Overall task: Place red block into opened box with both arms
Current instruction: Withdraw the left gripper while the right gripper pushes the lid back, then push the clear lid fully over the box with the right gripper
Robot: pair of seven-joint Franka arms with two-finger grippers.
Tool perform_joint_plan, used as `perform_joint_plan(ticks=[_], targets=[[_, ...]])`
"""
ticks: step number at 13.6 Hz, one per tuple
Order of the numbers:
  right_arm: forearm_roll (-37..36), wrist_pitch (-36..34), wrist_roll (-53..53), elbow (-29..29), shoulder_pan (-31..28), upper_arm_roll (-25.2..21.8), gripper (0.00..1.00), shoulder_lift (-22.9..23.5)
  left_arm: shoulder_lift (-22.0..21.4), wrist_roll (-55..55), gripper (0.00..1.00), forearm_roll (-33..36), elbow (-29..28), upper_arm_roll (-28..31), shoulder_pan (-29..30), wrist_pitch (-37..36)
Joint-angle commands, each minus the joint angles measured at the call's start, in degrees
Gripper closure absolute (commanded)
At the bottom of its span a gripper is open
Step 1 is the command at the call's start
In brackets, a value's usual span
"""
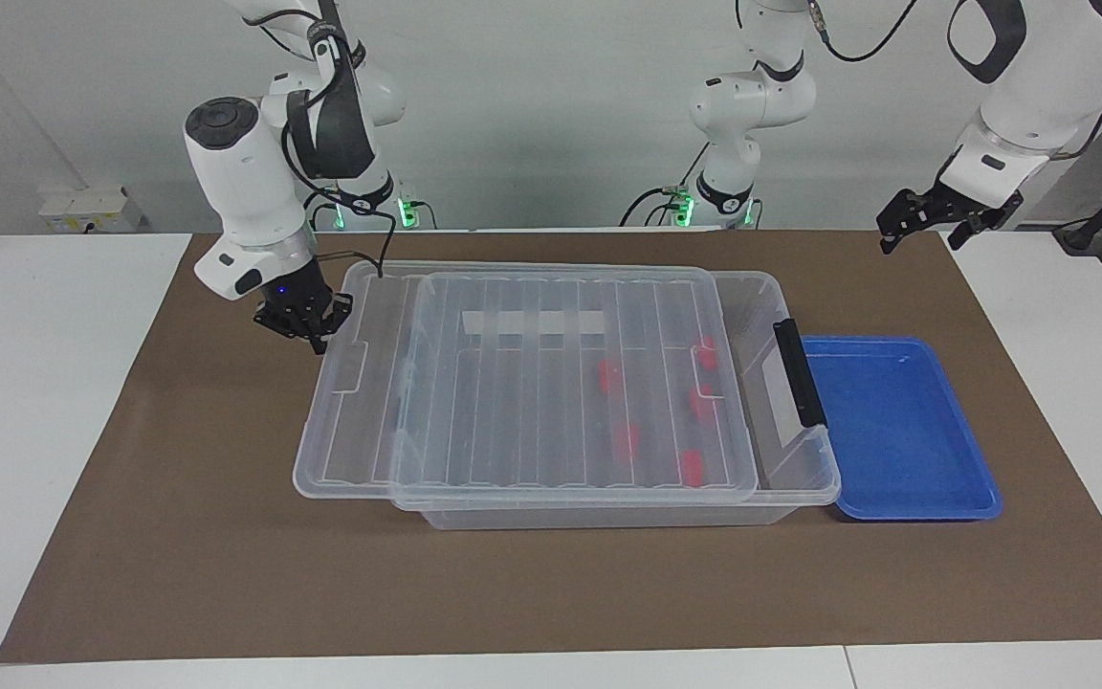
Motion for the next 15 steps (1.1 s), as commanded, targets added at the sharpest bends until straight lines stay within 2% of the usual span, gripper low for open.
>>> perform_joint_plan(ticks=[1,8,15], targets=[[0.38,0.58,0.89,-1.47,1.74,0.29,1.00,-0.58,-1.24,0.04,0.00,0.53,-1.26,-0.21,0.75,0.27],[0.46,1.89,1.16,-1.92,6.92,0.38,1.00,-0.23,-1.24,0.04,0.00,0.53,-1.26,-0.30,0.75,0.27],[0.46,2.52,1.07,-1.74,7.63,0.38,1.00,-0.06,-1.24,0.13,0.00,0.53,-1.26,-0.30,0.75,0.27]])
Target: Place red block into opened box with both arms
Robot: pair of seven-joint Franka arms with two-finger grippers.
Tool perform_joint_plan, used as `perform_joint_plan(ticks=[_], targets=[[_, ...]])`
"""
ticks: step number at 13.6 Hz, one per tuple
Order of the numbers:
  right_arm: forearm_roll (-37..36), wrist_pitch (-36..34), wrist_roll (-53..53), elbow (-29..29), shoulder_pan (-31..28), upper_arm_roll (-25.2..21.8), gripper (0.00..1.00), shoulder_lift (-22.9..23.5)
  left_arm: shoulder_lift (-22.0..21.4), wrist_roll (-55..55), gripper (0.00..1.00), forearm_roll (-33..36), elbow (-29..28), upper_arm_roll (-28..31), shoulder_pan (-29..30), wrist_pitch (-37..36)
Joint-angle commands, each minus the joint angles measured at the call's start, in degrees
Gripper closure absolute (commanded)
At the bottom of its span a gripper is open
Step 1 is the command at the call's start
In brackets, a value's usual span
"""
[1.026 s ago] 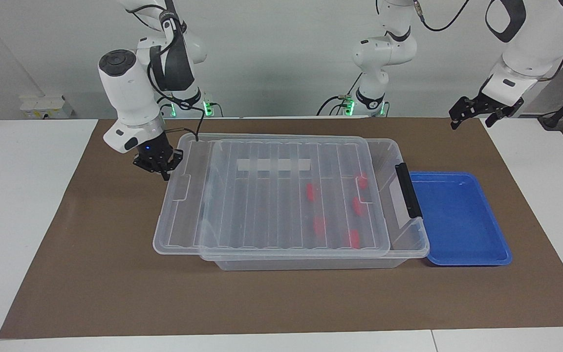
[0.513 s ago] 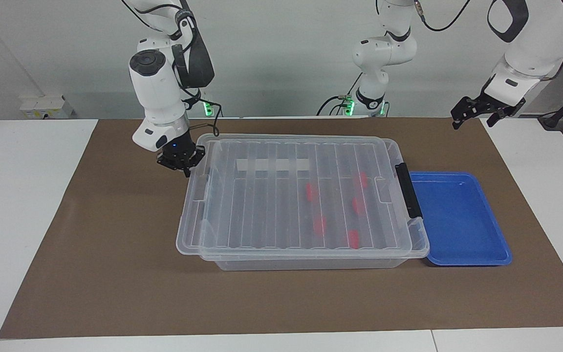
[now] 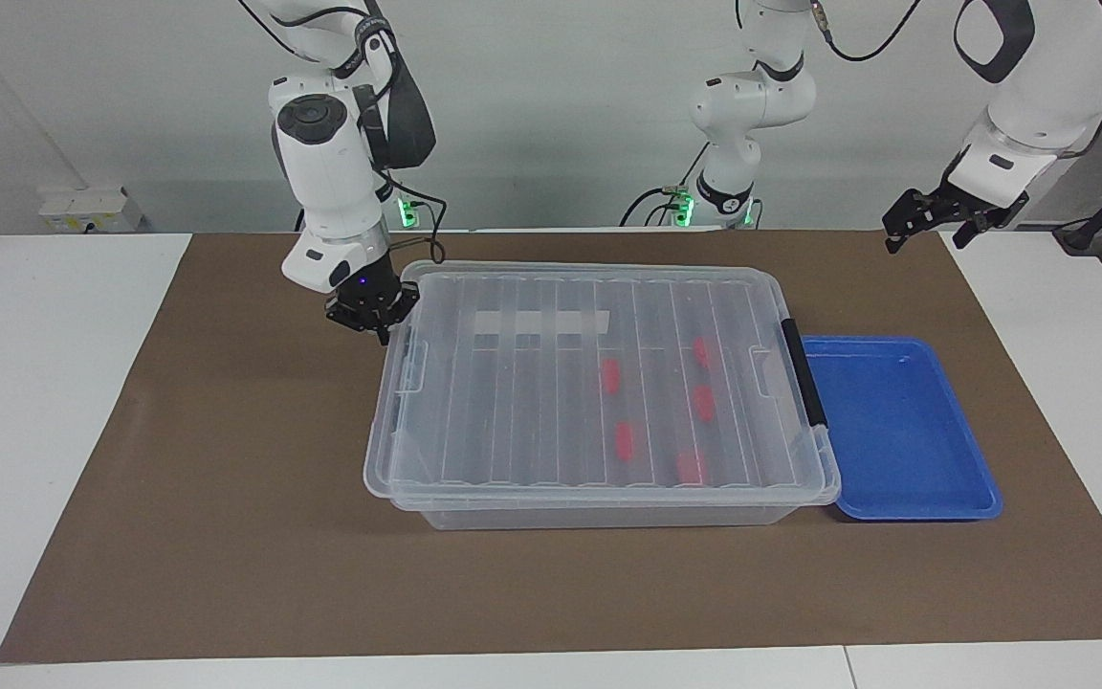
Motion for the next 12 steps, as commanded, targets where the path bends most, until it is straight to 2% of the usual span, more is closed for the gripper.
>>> perform_joint_plan(ticks=[1,10,12], targets=[[0.46,1.53,1.05,-0.61,-0.02,0.34,1.00,0.02,-1.24,0.05,0.00,0.53,-1.26,-0.29,0.42,0.27],[1.34,2.58,1.67,-0.61,0.16,0.34,1.00,0.02,-1.15,0.13,0.00,0.53,-1.00,-0.21,0.42,0.27],[1.34,2.76,1.67,-0.61,0.68,0.34,1.00,0.02,-0.02,0.13,0.00,0.53,-0.65,-0.03,0.59,0.27]])
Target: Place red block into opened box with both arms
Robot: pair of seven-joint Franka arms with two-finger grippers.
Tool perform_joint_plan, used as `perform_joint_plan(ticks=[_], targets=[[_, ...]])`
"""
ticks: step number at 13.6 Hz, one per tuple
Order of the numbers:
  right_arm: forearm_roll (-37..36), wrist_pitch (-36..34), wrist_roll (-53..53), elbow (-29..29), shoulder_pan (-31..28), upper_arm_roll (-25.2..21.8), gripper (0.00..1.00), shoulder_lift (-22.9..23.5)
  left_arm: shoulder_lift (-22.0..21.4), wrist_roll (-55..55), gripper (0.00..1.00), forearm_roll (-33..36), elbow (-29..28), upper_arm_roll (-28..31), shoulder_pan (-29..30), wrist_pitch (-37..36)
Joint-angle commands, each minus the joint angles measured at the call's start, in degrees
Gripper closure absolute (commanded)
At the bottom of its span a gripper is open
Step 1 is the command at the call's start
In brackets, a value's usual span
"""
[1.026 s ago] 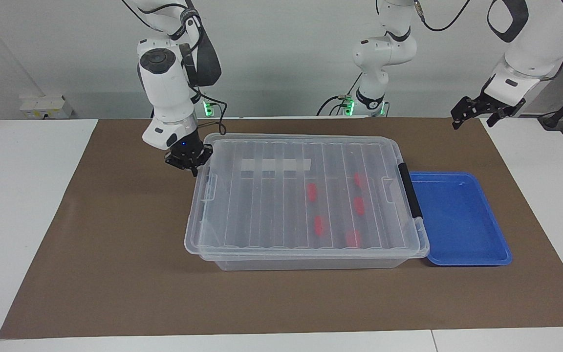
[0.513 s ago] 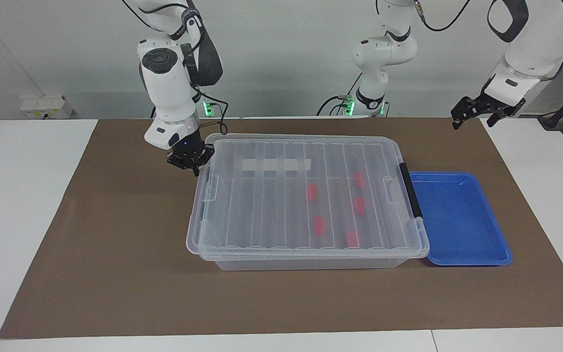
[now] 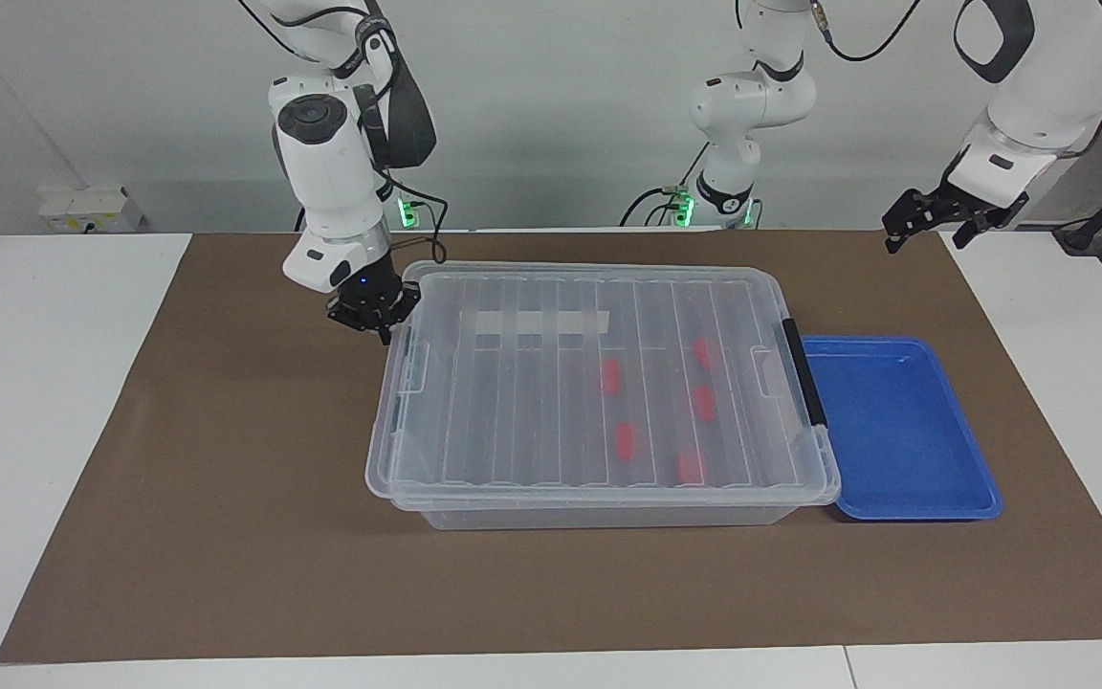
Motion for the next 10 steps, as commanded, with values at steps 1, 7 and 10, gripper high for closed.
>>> perform_joint_plan(ticks=[1,7,10], targets=[[0.91,1.87,1.30,-0.57,0.51,0.34,1.00,0.01,0.75,0.22,0.00,0.53,0.22,-0.05,0.59,0.09],[0.91,1.78,1.04,-0.04,0.43,0.34,1.00,0.10,1.20,0.22,0.00,0.53,0.32,-0.14,0.59,1.40],[0.91,0.20,1.30,0.31,-1.06,-0.01,1.00,-1.30,1.20,0.22,0.00,0.53,0.06,-0.14,0.67,1.67]])
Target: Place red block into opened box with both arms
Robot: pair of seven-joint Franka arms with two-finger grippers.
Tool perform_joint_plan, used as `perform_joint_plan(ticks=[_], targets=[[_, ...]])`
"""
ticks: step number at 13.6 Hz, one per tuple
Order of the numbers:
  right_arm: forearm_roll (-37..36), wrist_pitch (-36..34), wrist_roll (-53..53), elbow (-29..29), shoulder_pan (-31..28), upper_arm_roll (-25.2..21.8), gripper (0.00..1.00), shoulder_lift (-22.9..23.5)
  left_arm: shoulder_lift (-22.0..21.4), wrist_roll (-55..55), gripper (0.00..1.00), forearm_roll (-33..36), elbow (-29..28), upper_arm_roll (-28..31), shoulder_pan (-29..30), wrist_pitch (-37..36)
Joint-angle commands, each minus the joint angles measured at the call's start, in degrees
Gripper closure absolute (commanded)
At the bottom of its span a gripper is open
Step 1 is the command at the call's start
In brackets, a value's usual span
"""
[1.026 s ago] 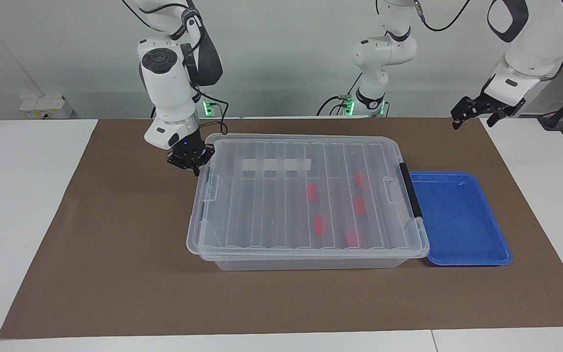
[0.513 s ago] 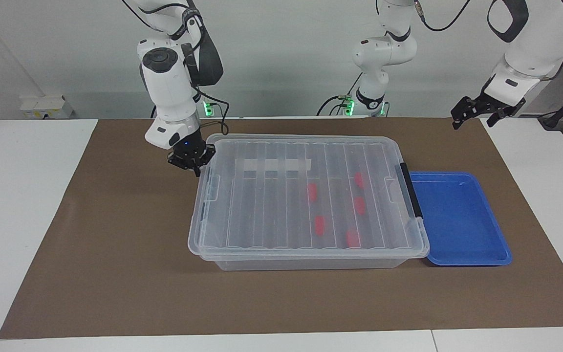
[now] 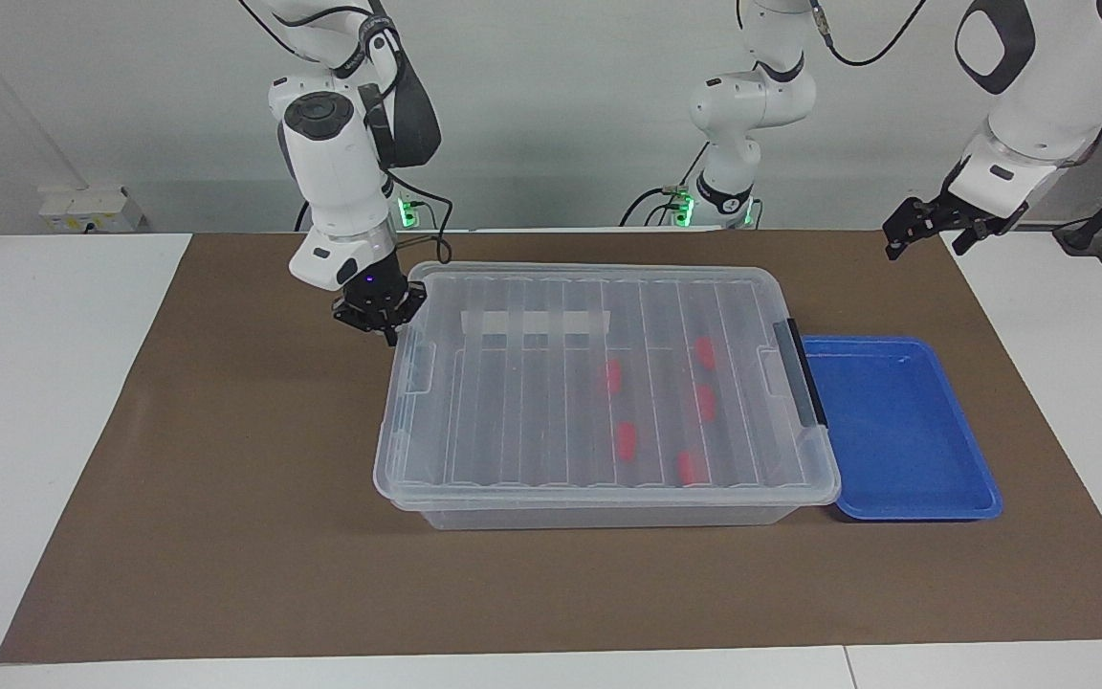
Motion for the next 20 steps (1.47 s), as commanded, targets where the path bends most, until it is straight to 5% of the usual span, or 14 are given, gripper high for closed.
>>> perform_joint_plan(ticks=[1,3,4,5,6,17,20], targets=[[0.90,-1.55,1.52,0.03,-2.59,-0.02,1.00,-2.22,0.23,0.22,0.00,0.53,0.03,-0.31,0.64,0.95],[0.90,-4.45,1.96,0.38,-5.75,-0.11,1.00,-3.72,0.31,0.22,0.00,0.53,0.03,-0.31,0.64,0.87],[0.90,-5.95,1.96,1.69,-7.59,-0.11,0.88,-3.64,0.32,0.22,0.00,0.53,0.12,-0.31,0.64,0.87],[0.90,-8.22,2.05,3.44,-9.43,-0.11,0.22,-3.29,0.75,0.22,0.00,0.53,0.21,-0.40,0.55,0.87],[0.90,-9.12,2.05,4.76,-11.11,-0.11,0.00,-3.11,0.93,0.22,0.00,0.53,0.30,-0.40,0.55,0.78],[-0.59,-29.23,15.41,26.29,-12.79,-0.11,0.00,1.98,0.32,0.22,0.00,0.53,0.30,-0.57,0.29,0.43],[-1.82,-31.71,15.41,27.55,-13.32,-0.02,0.00,2.08,0.14,0.13,0.00,0.53,0.30,-0.58,0.20,0.69]])
